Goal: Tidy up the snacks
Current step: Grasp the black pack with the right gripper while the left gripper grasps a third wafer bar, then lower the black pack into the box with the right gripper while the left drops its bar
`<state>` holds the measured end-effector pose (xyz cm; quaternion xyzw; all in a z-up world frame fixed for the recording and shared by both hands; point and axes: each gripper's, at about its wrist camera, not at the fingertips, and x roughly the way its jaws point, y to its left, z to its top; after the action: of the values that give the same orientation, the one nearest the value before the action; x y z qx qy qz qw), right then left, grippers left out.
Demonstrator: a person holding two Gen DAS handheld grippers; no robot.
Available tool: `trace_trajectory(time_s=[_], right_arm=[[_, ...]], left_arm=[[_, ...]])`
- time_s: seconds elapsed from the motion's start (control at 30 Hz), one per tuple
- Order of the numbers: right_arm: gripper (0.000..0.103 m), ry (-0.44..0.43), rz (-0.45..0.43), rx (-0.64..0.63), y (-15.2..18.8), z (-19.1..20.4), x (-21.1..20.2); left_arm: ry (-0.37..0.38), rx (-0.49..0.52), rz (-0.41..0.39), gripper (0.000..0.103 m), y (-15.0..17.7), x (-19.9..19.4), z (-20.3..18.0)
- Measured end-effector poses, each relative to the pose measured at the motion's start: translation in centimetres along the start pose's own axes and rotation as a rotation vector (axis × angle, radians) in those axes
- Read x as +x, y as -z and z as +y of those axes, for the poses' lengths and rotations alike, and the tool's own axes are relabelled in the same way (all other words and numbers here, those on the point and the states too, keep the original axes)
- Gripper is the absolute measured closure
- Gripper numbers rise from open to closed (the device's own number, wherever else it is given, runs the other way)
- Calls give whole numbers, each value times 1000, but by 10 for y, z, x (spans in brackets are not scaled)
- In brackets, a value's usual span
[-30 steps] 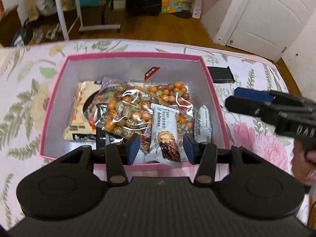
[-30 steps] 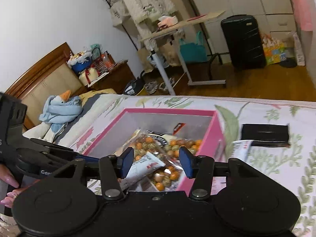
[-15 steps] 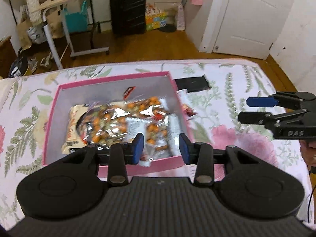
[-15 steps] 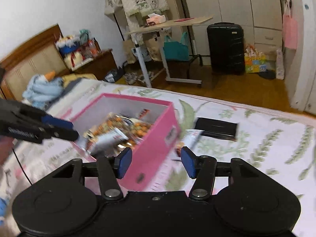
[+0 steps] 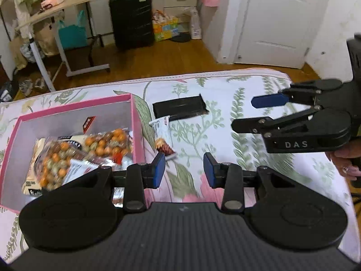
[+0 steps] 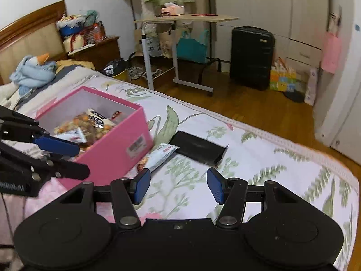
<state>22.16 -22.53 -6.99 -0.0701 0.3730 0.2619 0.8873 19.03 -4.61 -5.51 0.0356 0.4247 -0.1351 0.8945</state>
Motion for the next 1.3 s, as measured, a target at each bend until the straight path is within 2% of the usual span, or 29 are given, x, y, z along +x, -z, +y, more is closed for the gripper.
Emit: trace_trajectory(time_s=[0.17, 0.4, 0.57, 0.7, 0.8, 0.9, 1.0, 1.07, 1.13, 1.3], right_arm=[[42, -116, 10, -39, -10, -35, 43], [42, -162, 66, -94, -31, -63, 99], [37, -138, 103, -199, -41, -60, 138], [35, -172, 150, -212, -46, -55, 165], [29, -152, 198, -282, -49, -49, 182], [26, -197, 271, -221, -58, -52, 197], [25, -195, 288, -249, -57, -47, 201], [26, -189, 301, -279, -53, -42, 201], [35, -148, 295, -325, -45, -38, 197], [37, -93, 260, -245, -32, -46, 175]], left_arm=[[-72, -34, -6, 66, 2, 50, -25], [-240, -30, -61, 63, 0, 106, -37], [-342, -23, -47, 63, -7, 125, -39], [-337, -28, 32, 63, -13, 140, -28], [-287, -105, 99, 63, -15, 149, -15], [-276, -132, 83, 63, -14, 147, -14], [-267, -134, 78, 63, -12, 148, -14], [-267, -131, 74, 68, -10, 147, -14], [-271, -114, 66, 82, -8, 142, -12], [-230, -86, 66, 86, -3, 132, -9]])
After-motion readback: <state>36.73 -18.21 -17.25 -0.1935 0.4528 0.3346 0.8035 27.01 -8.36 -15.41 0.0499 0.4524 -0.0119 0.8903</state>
